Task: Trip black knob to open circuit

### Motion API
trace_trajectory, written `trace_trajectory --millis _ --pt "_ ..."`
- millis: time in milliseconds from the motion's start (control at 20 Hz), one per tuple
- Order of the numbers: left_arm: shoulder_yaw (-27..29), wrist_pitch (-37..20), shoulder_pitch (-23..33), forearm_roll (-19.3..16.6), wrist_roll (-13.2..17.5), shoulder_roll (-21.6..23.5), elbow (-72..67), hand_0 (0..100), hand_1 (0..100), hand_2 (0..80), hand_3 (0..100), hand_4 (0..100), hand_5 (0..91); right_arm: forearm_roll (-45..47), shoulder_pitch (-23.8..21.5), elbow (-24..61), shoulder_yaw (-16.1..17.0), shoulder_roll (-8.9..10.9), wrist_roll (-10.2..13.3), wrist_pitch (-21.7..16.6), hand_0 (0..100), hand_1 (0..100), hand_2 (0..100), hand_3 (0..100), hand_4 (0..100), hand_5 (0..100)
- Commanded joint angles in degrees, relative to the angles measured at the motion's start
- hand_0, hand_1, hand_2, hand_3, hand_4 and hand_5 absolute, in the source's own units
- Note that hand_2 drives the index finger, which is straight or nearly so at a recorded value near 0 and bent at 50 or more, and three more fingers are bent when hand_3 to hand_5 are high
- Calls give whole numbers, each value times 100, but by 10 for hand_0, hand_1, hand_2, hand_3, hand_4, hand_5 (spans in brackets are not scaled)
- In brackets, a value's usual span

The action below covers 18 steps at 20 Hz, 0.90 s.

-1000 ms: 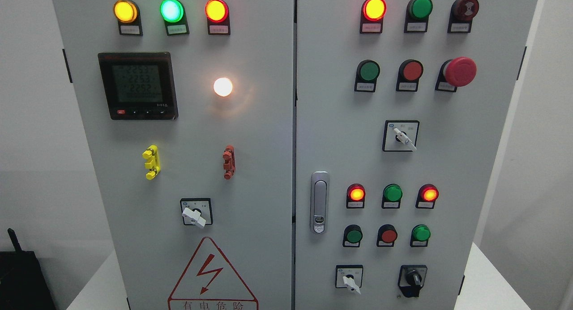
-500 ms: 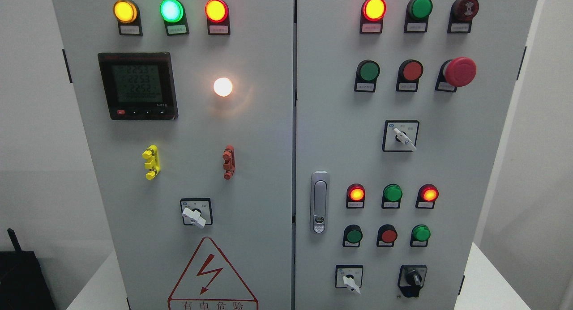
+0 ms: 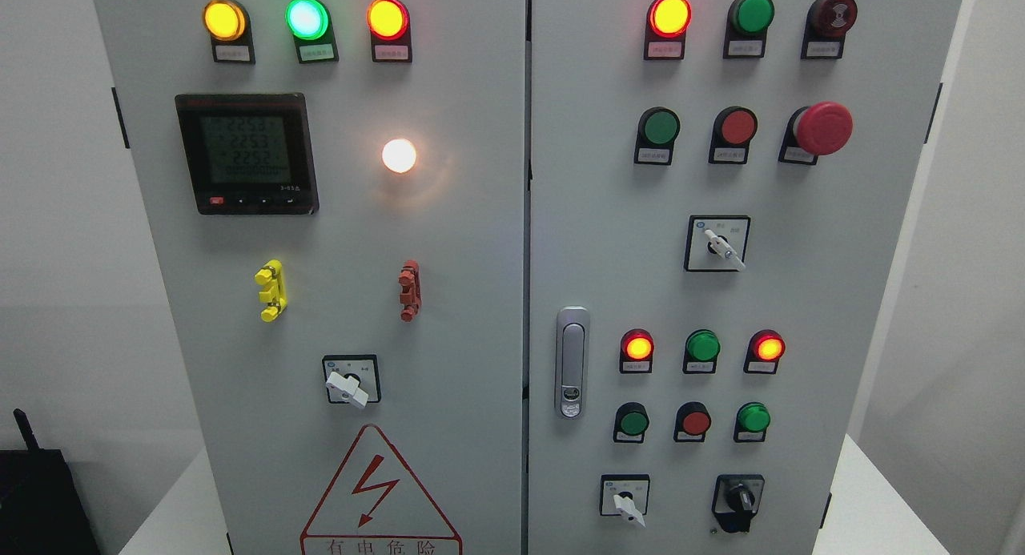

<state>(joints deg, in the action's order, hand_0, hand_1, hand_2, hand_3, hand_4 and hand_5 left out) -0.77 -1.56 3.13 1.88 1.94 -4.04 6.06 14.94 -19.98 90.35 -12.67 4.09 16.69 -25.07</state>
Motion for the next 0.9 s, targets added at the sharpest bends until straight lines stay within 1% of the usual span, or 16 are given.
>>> trace_trajectory --millis 0,250,350,400,650,850 --pt "7 -11 -14 14 -1 -9 1 120 389 0 0 0 0 0 3 394 54 -22 -25 160 0 78 12 1000 1000 985" --pt "7 -11 -14 14 -1 0 1 120 389 0 0 0 0 0 65 782 230 -31 -61 511 0 41 16 1000 1000 998" --pt "7 -11 -14 14 -1 0 1 120 389 0 0 0 0 0 91 887 257 -31 -209 609 0 35 13 1000 1000 1000" --pt "7 -11 -14 14 -1 -9 1 120 389 0 0 0 0 0 109 914 257 -31 -236 652 0 34 10 1000 1000 1000" --pt "7 -11 -14 14 -1 -9 1 120 389 0 0 0 0 0 284 1098 265 -31 -245 837 0 23 0 1000 1000 1000" --pt "7 -11 -14 14 -1 -9 1 120 389 0 0 0 0 9 539 1160 432 -31 -254 1022 0 19 0 1000 1000 1000"
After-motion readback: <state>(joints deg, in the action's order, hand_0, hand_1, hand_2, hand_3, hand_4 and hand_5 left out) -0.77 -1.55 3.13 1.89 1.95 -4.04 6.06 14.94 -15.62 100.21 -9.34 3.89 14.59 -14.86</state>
